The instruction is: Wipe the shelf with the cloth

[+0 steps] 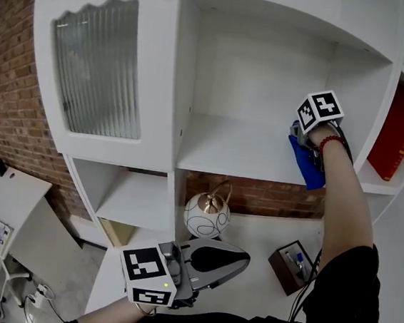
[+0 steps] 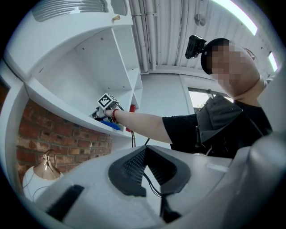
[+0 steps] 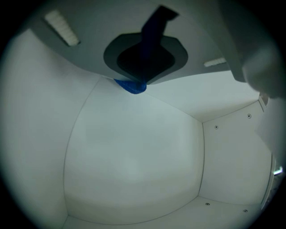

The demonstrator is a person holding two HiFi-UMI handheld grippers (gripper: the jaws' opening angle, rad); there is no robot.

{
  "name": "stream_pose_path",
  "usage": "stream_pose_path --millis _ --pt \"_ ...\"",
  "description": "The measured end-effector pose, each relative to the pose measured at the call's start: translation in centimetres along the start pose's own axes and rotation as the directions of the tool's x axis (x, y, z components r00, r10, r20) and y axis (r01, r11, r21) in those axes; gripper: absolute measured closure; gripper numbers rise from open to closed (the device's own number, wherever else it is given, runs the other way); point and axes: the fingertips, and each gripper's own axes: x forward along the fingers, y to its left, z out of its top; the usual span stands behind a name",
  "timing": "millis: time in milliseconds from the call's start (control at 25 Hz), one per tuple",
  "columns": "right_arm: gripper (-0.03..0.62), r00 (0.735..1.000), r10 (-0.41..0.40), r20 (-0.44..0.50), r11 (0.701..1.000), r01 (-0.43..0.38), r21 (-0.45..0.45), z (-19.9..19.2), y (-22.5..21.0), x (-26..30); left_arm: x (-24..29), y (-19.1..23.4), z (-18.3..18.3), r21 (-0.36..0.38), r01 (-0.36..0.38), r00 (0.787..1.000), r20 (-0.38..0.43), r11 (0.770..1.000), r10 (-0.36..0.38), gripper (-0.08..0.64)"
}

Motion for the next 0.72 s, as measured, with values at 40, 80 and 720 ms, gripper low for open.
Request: stream_pose_path --millis 40,80,720 --pt "0.568 1.0 -0.004 -0.008 1.0 0.004 -0.006 -0.1 0.0 0.1 0.0 -0.1 0.0 -0.004 0.003 1.0 0.0 1.0 -0.003 0.563" --pt "0.57 1.0 -0.011 -0.017 1.0 0.011 -0.02 -0.2 0.0 0.1 -0.1 -0.2 0.1 -0.007 0.007 1.0 0.0 1.0 -0.007 0.563" --pt "0.568 0.8 0.592 0.099 0.78 -0.537 -0.322 8.2 29.9 -2.0 -2.9 -1.7 1.6 0.059 -0.04 0.999 0.023 0.997 0.039 0.563"
